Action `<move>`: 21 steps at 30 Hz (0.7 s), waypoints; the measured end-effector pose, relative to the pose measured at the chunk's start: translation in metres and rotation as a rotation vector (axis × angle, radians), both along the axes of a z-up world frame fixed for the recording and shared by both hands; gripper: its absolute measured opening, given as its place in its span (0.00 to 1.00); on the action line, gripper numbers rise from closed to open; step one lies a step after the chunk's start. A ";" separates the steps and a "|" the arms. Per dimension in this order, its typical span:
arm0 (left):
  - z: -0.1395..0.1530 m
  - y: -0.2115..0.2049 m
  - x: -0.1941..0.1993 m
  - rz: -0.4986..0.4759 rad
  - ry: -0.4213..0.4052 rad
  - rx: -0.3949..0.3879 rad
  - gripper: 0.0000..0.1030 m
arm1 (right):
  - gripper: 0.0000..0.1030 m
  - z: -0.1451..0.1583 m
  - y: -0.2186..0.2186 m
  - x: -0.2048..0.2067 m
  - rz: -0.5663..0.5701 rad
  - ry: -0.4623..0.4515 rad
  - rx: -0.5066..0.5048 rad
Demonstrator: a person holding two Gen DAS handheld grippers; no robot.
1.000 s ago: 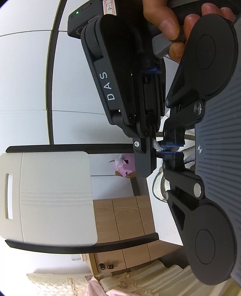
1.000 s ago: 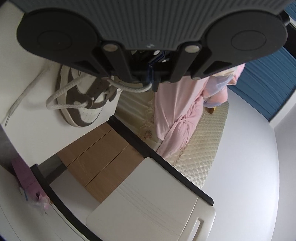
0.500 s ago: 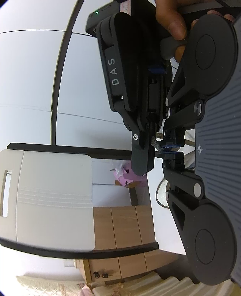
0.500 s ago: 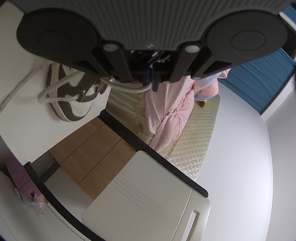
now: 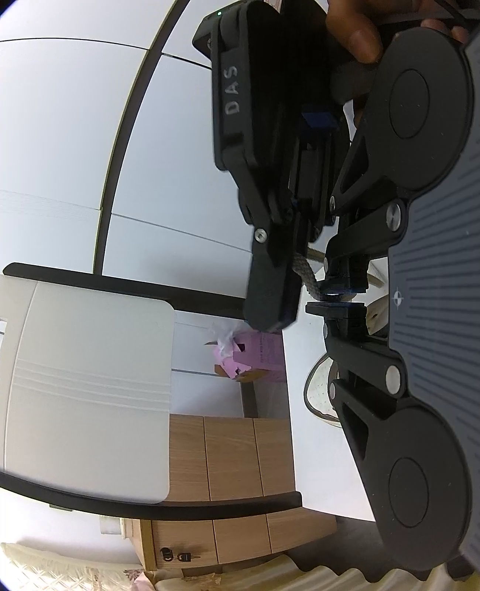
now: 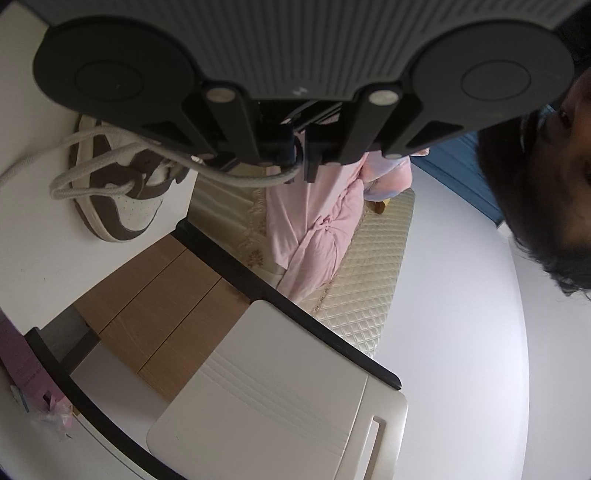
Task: Lace up shoes with both hands
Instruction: 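Grasp the lace with the left gripper below the right gripper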
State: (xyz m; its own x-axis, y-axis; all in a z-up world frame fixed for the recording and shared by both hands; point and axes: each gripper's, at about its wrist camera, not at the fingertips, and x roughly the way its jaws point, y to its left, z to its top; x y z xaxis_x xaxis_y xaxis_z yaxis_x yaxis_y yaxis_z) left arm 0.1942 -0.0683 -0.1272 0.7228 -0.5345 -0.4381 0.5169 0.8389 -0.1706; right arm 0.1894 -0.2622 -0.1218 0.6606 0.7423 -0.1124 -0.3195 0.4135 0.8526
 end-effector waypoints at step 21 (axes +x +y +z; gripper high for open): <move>-0.001 -0.006 -0.011 -0.003 -0.024 0.050 0.05 | 0.08 0.003 -0.008 -0.008 -0.018 -0.011 0.037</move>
